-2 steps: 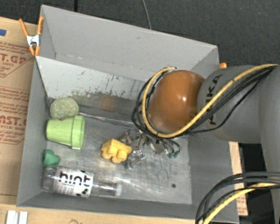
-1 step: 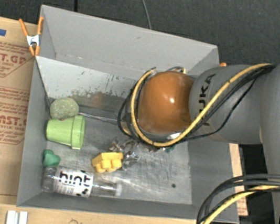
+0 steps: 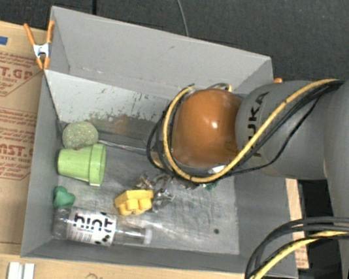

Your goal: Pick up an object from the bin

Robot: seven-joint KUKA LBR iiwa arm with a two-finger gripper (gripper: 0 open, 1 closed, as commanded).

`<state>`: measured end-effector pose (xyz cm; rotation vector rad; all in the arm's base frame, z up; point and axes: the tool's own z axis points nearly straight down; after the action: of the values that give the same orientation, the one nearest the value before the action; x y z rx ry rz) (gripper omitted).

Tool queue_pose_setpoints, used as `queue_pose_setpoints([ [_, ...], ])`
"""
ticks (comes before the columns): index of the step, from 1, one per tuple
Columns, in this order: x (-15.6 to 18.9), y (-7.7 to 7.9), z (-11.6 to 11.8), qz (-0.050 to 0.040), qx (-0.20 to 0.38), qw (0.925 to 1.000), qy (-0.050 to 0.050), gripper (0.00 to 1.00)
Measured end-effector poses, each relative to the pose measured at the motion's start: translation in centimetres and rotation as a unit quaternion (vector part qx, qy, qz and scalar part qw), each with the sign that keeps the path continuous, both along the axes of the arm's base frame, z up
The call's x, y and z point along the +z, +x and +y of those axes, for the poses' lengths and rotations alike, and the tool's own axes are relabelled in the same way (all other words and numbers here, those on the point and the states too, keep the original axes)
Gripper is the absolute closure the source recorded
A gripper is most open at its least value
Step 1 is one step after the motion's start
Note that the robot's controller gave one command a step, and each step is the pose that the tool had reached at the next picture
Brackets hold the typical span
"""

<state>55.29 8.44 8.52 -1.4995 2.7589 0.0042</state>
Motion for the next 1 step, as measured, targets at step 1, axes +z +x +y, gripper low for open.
queue_pose_setpoints([
  [1, 5.16, -1.04, 1.53, 0.0033, 0.0, 1.0, -0.001, 1.0],
])
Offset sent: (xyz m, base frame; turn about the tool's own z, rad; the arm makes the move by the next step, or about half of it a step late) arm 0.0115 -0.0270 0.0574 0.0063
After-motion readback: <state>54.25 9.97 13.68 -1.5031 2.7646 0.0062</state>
